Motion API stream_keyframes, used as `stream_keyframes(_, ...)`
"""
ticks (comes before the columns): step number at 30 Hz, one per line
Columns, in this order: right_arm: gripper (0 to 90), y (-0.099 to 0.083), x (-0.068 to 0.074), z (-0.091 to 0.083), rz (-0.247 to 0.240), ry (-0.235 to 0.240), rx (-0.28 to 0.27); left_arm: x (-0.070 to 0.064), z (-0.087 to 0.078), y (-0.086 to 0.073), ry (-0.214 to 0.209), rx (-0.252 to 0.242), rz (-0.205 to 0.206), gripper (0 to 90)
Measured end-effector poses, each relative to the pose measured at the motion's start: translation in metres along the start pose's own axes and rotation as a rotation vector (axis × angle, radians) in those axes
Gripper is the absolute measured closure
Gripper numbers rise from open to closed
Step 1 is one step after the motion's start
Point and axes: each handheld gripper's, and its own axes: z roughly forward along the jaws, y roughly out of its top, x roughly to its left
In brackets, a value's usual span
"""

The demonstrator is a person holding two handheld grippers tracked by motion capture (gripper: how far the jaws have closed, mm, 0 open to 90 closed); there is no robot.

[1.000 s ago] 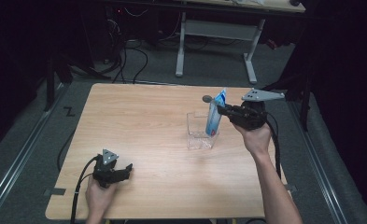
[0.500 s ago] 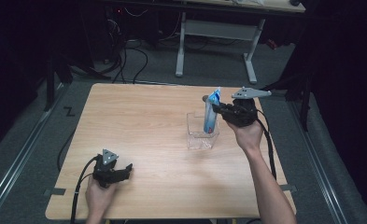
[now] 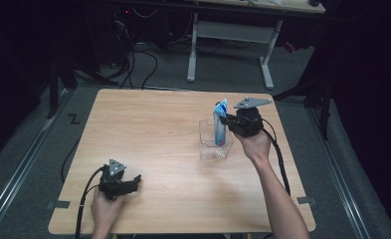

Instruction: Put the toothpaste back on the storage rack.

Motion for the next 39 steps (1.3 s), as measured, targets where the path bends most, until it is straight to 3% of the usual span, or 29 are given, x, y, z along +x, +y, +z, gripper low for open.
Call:
stream_keyframes(7,80.2,-0.002,0.000,0.013,0.010,0.017,0.055,0.000,0.000,0.000,-0.001,0.000,-0.001,22.8)
stream_keyframes(20,80.0,-0.006,0.001,0.032,0.030,0.040,0.109,0.000,0.000,0.000,-0.001,0.000,-0.001,22.8)
stream_keyframes(39,79.2,-0.001,-0.004,0.049,0.085,0.027,0.105,-0.001,0.000,0.000,0.004,0.000,0.003,22.9)
